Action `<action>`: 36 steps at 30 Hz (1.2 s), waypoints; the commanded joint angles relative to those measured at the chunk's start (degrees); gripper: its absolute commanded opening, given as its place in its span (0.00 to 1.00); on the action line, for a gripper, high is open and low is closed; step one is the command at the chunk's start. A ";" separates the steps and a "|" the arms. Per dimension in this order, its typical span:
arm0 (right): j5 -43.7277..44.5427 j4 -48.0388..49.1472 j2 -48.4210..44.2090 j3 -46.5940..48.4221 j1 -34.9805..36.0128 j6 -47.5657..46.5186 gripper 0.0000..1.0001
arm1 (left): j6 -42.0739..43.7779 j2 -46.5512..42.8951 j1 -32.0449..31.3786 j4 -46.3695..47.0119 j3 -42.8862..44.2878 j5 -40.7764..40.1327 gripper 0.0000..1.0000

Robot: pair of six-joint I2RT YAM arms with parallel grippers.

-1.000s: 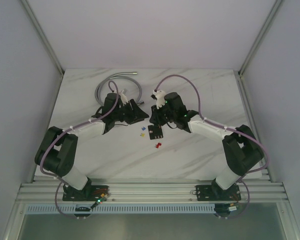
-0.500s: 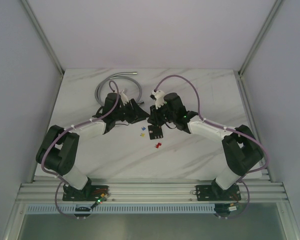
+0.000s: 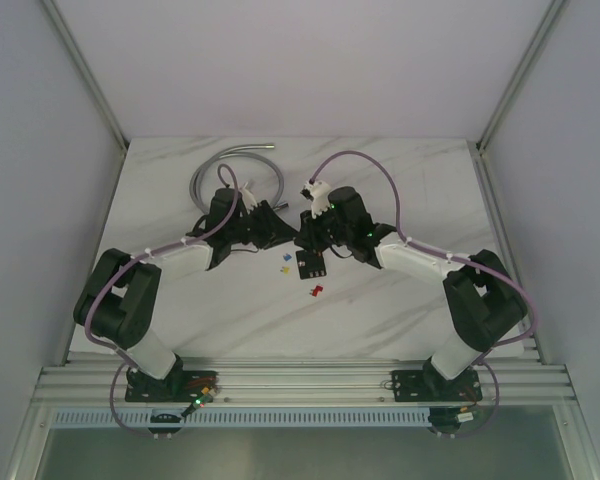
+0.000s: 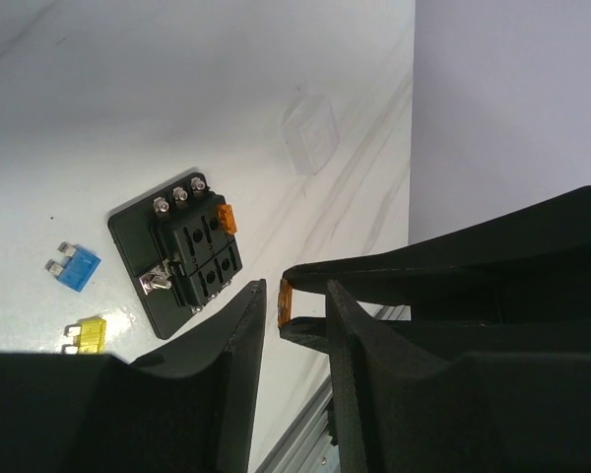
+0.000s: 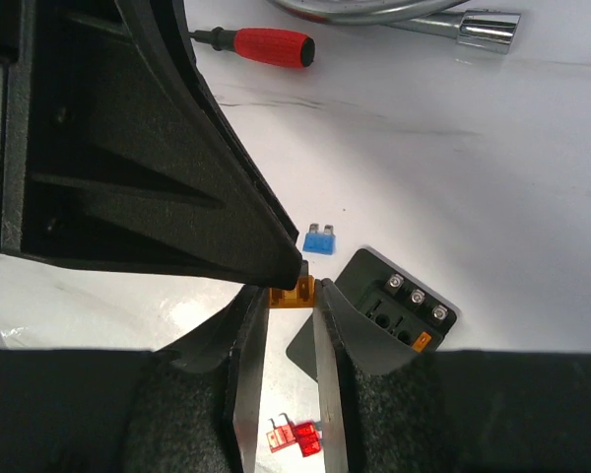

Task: Snap on the fuse box
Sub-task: Pick up the fuse from the center of the board.

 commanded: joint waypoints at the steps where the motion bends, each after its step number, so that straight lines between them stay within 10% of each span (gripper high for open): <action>1: -0.70 2.83 -1.55 -0.81 0.45 1.24 0.26 | -1.91 0.36 -0.33 3.62 -1.49 0.91 0.39; 36: 2.64 9.71 -1.81 -2.32 1.35 5.54 0.26 | -5.74 -0.71 -0.29 4.27 -4.37 -1.90 0.20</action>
